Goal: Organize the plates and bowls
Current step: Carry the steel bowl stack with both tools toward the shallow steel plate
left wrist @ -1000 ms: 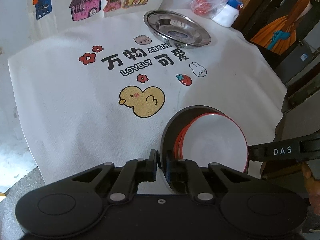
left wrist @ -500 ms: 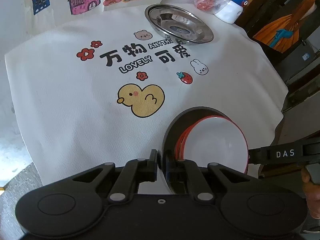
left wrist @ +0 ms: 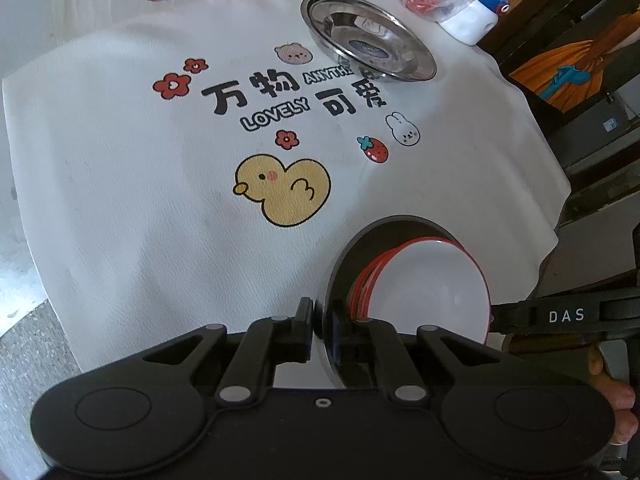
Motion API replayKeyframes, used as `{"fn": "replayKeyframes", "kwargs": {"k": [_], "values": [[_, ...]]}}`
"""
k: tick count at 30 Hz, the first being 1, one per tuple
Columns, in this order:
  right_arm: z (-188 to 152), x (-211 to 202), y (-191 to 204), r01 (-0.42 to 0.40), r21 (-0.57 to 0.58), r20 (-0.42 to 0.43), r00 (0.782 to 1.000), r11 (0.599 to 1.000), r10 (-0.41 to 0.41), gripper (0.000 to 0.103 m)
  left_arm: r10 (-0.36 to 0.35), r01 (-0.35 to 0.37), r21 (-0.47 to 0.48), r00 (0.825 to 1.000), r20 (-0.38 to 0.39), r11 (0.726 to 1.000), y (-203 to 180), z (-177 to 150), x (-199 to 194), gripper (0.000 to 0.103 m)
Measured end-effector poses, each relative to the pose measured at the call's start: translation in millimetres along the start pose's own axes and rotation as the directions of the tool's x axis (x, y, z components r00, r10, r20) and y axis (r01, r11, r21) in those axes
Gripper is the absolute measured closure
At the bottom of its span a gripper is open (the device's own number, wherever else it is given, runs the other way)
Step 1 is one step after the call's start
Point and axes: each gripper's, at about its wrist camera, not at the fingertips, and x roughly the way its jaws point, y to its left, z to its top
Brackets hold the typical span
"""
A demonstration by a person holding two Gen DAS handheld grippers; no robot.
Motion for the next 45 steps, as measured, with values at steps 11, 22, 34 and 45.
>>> {"fn": "replayKeyframes", "kwargs": {"k": [11, 22, 34, 45], "values": [[-3, -1, 1, 0.004, -0.023, 0.013, 1.000, 1.000, -0.004, 0.094, 0.005, -0.005, -0.002, 1.000, -0.011, 1.000, -1, 0, 5, 0.095], [11, -19, 1, -0.030, -0.036, 0.062, 0.998, 0.999, 0.032, 0.094, 0.016, -0.016, 0.020, 1.000, 0.027, 1.000, -9, 6, -6, 0.096], [80, -55, 5, -0.021, -0.035, 0.119, 0.993, 0.999, 0.025, 0.094, -0.012, 0.009, 0.029, 0.995, 0.096, 1.000, -30, 60, -11, 0.096], [186, -57, 6, 0.012, -0.050, 0.147, 0.989, 0.999, -0.004, 0.094, 0.002, -0.006, 0.025, 0.990, 0.140, 1.000, -50, 158, 7, 0.096]]}}
